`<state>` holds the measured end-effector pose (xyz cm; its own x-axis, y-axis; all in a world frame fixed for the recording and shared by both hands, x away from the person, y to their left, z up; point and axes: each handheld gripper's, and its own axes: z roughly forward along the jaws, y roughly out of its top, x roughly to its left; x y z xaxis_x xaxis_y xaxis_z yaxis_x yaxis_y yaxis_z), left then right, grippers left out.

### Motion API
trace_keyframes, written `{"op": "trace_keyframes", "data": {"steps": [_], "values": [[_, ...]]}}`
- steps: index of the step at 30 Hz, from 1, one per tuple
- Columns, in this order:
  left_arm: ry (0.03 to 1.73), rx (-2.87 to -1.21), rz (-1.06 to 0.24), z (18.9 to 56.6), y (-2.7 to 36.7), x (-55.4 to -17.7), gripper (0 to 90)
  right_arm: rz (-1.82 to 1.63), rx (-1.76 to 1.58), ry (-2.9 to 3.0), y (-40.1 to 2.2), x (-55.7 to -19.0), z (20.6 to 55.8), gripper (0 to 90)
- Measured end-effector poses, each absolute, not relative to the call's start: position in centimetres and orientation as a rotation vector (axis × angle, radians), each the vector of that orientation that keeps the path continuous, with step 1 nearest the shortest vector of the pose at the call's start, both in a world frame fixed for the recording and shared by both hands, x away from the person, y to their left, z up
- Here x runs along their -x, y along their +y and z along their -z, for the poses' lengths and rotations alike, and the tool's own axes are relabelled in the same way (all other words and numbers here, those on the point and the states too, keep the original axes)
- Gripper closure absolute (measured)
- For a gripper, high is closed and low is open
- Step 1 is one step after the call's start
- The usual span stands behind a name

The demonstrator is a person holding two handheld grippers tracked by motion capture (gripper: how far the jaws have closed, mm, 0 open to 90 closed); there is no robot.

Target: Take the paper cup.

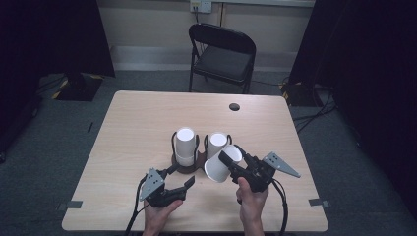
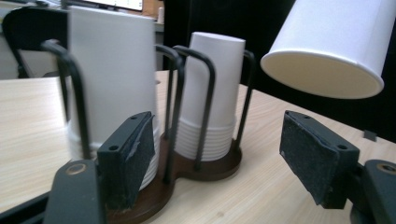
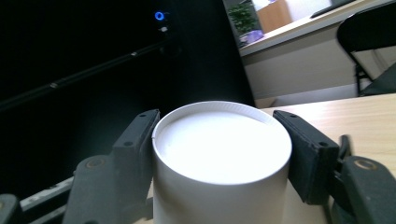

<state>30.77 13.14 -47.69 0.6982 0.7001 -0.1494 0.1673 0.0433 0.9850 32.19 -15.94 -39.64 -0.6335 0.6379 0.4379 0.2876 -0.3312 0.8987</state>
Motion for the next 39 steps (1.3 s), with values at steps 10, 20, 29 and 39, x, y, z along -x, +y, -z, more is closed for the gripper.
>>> {"op": "trace_keyframes", "data": {"steps": [10,20,29,39], "values": [[0.633,-1.411,-0.398,48.0,11.5,-31.1,45.7,-2.228,-1.246,1.628,-15.7,-31.3,40.7,34.3],[0.58,-1.371,-0.423,47.5,10.9,-31.1,60.7,-2.283,-1.282,1.661,-14.7,-31.1,41.5,34.3],[0.558,-1.322,-0.431,47.0,10.3,-30.9,65.6,-2.312,-1.273,1.712,-13.8,-31.3,41.4,34.2],[0.563,-1.292,-0.435,47.2,10.3,-31.0,65.7,-2.322,-1.329,1.734,-13.7,-32.1,41.7,33.6]]}}
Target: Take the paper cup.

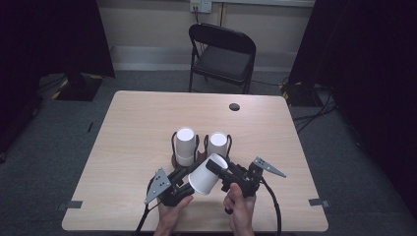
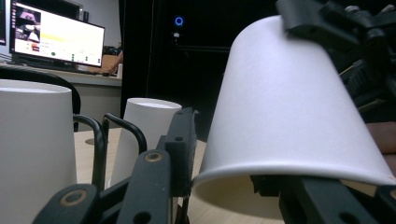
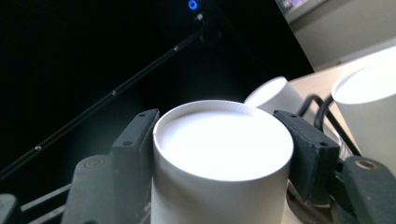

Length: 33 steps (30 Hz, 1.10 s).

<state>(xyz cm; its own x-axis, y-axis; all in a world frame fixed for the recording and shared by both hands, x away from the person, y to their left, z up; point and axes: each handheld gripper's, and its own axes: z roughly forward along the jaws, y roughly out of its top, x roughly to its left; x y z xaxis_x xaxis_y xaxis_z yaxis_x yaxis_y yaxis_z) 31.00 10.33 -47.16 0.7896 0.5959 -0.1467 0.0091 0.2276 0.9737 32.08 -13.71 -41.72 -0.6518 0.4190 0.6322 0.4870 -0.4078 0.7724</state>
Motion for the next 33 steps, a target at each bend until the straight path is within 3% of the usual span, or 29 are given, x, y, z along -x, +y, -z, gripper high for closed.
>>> {"op": "trace_keyframes", "data": {"steps": [7,9,16,33], "values": [[0.549,-1.285,-0.445,46.9,10.5,-31.0,68.4,2.215,1.306,-1.65,-13.7,-32.3,42.1,33.2],[0.554,-1.287,-0.458,46.8,10.4,-31.0,74.7,2.2,1.285,-1.638,-13.7,-32.4,42.1,33.2],[0.569,-1.301,-0.461,46.9,10.7,-31.1,81.7,2.194,1.283,-1.682,-13.6,-32.4,42.1,31.6],[0.563,-1.403,-0.375,46.8,11.6,-31.2,86.3,2.26,1.335,-1.826,-13.7,-32.1,41.7,27.6]]}}
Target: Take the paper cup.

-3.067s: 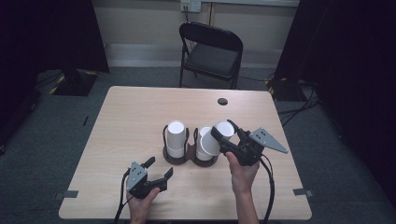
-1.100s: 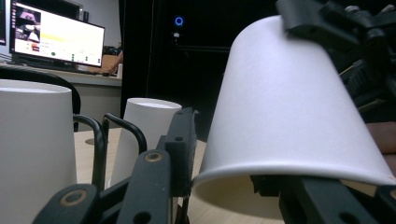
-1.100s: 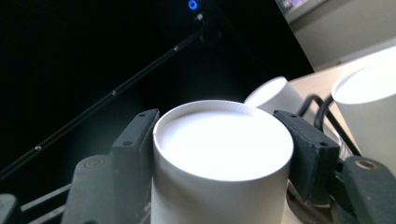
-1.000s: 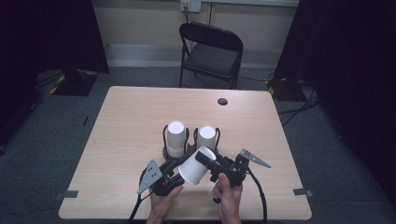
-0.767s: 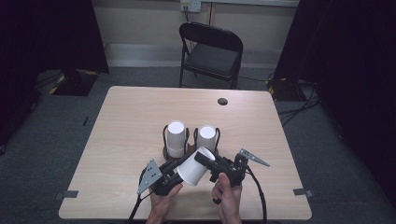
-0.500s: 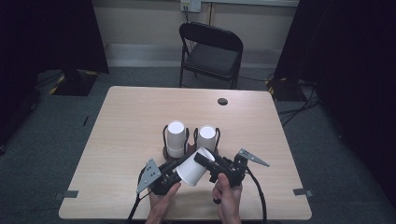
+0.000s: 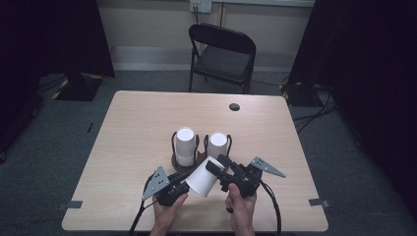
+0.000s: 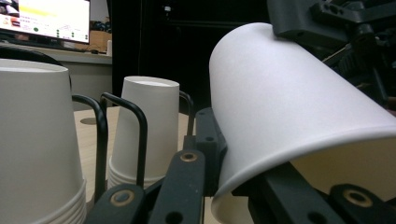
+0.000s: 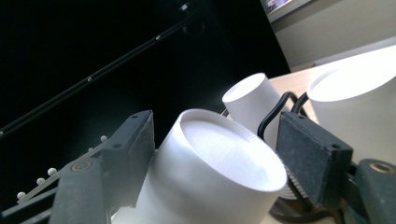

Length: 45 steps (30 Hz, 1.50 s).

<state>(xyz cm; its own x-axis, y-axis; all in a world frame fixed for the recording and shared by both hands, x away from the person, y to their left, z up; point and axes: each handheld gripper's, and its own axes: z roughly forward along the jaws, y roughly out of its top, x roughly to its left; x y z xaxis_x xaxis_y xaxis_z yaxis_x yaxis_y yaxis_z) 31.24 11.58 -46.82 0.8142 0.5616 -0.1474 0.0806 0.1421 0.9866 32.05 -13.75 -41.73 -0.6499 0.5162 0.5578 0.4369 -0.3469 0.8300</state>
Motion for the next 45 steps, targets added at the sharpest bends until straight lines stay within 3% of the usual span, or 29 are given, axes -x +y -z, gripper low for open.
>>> {"op": "trace_keyframes", "data": {"steps": [21,45], "values": [[0.674,-1.524,-0.401,45.5,14.3,-32.1,86.8,-2.041,-1.175,1.76,-14.6,-30.9,42.0,23.9],[0.604,-1.816,-0.403,42.3,13.8,-33.2,86.7,-1.741,-0.988,1.904,-14.6,-28.6,43.6,20.7]]}}
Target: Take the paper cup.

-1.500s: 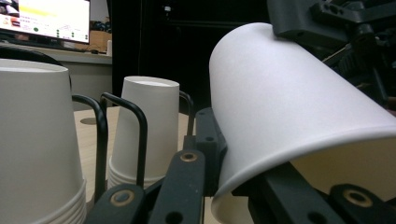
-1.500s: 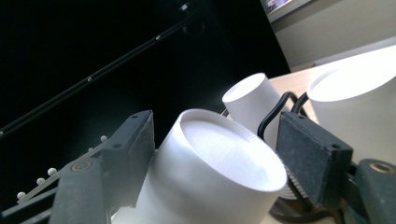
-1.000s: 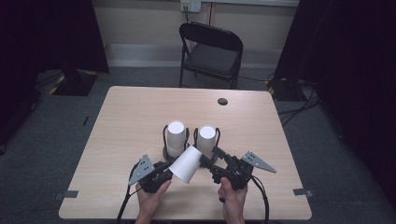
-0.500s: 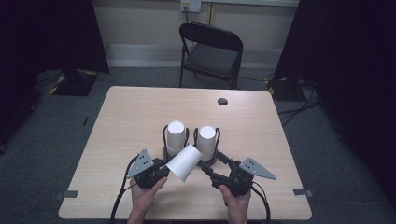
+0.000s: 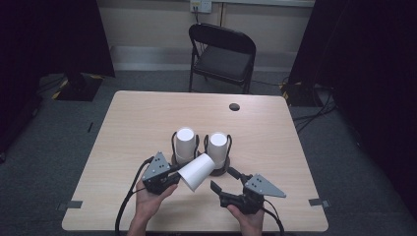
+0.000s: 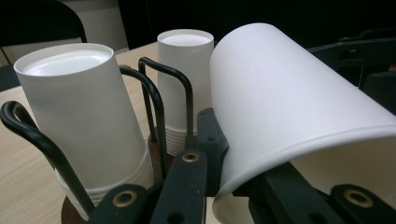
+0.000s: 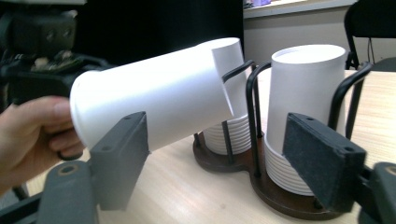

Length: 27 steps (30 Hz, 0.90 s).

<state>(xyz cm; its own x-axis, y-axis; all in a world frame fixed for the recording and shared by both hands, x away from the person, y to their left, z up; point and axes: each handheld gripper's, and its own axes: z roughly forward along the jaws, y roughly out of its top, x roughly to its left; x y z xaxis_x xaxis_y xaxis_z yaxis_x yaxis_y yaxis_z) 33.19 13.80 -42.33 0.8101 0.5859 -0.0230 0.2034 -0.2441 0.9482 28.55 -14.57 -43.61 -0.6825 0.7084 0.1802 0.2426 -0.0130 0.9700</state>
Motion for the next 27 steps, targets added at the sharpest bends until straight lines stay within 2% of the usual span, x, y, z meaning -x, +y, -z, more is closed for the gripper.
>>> {"op": "trace_keyframes", "data": {"steps": [13,27], "values": [[0.597,-1.952,-0.41,41.8,13.1,-33.9,86.9,-1.693,-0.899,1.957,-14.6,-28.2,43.7,18.2],[0.582,-2.1,-0.305,41.3,11.8,-34.5,87.1,-1.658,-0.827,2.024,-14.5,-27.9,43.9,16.7]]}}
